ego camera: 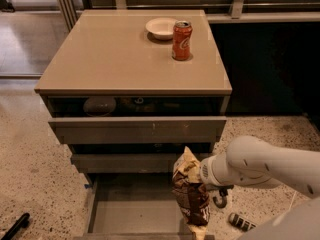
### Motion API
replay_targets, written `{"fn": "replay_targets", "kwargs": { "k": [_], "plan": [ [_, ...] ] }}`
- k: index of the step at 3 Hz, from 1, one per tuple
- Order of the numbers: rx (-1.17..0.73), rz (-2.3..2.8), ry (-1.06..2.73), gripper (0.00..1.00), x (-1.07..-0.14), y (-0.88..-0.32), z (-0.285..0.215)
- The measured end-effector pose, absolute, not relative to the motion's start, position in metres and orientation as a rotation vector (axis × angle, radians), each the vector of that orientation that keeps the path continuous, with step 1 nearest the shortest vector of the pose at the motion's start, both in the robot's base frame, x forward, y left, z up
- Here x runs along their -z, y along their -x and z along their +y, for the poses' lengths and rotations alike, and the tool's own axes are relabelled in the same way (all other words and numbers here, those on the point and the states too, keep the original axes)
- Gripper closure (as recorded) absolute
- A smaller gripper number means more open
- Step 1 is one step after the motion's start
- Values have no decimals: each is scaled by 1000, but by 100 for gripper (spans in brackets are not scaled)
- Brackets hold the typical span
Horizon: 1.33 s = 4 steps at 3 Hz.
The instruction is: Place brown chip bag into bottom drawer
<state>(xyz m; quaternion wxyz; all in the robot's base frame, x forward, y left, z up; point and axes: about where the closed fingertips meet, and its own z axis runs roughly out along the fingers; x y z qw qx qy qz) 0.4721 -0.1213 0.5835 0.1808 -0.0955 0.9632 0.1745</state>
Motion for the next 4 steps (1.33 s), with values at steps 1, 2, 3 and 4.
{"fn": "replay_targets", "kwargs": {
  "k": [1,2,3,4],
  "plan": [
    [-497,2701,237,100,-585,-471,-134],
    [-546,2753,261,100,-569,-447,-123],
    [-574,2814,288,100,-547,-419,-115],
    [-566,2853,257,100,-531,-399,-126]
  ]
}}
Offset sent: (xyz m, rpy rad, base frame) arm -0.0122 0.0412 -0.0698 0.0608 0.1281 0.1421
